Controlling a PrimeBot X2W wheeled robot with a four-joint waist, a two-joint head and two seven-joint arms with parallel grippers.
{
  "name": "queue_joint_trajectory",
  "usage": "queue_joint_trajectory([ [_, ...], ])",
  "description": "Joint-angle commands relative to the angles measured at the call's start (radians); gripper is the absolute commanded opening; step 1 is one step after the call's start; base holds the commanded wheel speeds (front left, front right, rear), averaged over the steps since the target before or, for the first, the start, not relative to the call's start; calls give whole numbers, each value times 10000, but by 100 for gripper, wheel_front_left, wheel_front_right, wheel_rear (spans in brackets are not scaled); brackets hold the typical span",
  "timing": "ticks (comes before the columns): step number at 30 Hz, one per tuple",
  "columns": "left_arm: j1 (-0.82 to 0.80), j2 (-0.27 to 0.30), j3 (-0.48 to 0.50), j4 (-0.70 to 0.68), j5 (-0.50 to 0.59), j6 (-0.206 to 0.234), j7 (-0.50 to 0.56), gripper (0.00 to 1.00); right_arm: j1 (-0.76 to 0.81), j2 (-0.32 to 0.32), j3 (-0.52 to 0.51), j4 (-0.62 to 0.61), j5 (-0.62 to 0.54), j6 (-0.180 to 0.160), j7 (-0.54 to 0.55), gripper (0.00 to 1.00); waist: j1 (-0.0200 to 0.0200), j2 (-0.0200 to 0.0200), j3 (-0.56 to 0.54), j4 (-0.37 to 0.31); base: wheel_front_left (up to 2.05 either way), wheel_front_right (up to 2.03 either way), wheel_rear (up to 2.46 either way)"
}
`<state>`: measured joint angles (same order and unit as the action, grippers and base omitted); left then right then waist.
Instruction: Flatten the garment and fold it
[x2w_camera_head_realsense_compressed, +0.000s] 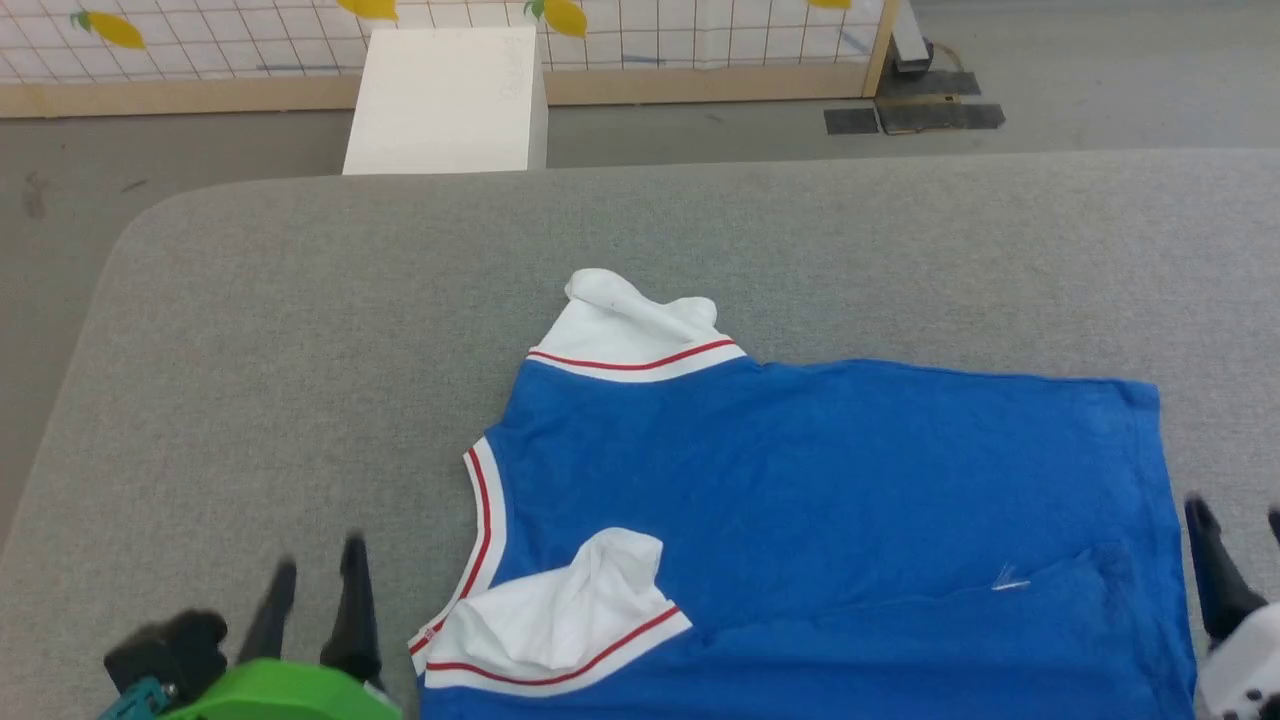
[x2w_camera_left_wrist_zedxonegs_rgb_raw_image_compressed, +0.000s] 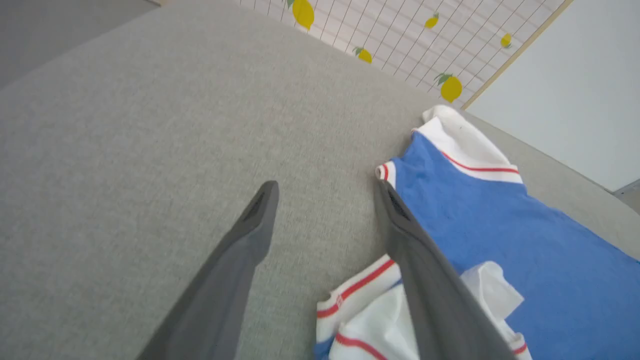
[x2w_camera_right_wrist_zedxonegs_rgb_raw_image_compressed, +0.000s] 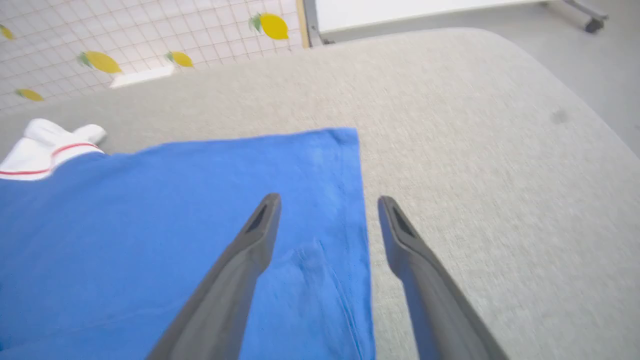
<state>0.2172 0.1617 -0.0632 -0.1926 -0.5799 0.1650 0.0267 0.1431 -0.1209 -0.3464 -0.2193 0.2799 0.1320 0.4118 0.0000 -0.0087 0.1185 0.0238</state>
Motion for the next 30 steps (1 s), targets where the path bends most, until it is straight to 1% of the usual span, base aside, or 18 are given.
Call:
queue_joint_trajectory([
  [1,-350,84,-100,-186,302,-188,-434,100,-243,39,168,-152,-113,-13,-502,100,0,87,84,-35,0,0,0],
  [4,-842,66,-293,-295,1032,-418,-1724,100,-456,-4,670,-341,-403,-13,-1716,100,0,87,193,-79,0,0,0],
  [6,-1127,-9,-452,-175,1443,-469,-2300,100,-537,49,922,-359,-587,-13,-2430,100,0,87,274,-118,0,0,0],
  [9,-1670,-96,-635,116,1938,-475,-2617,100,-596,183,1198,-275,-835,-13,-3219,100,0,87,468,-171,0,0,0],
  [12,-2389,73,-897,407,2288,-624,-2527,100,-639,323,1363,-172,-954,-13,-3562,100,0,87,744,-232,0,0,0],
  [14,-3006,241,-1019,533,2420,-747,-2235,100,-686,384,1447,-125,-998,-13,-3670,100,0,87,957,-273,0,0,0],
  [18,-4364,679,-1215,717,2505,-1081,-1141,100,-882,404,1484,26,-960,-13,-3860,100,0,87,1420,-361,0,0,0],
  [24,-6433,1208,-1405,1448,2177,-1702,771,100,-1319,370,1655,266,-828,-13,-4015,100,0,87,2259,-650,0,0,0],
  [26,-7082,1399,-1571,1804,2132,-1978,1380,100,-1458,332,1724,385,-762,-13,-4064,100,0,87,2521,-761,0,0,0],
  [30,-8181,1524,-1823,2588,1750,-2359,2602,100,-1716,247,1825,615,-657,-13,-4156,100,0,87,3007,-972,0,0,0],
])
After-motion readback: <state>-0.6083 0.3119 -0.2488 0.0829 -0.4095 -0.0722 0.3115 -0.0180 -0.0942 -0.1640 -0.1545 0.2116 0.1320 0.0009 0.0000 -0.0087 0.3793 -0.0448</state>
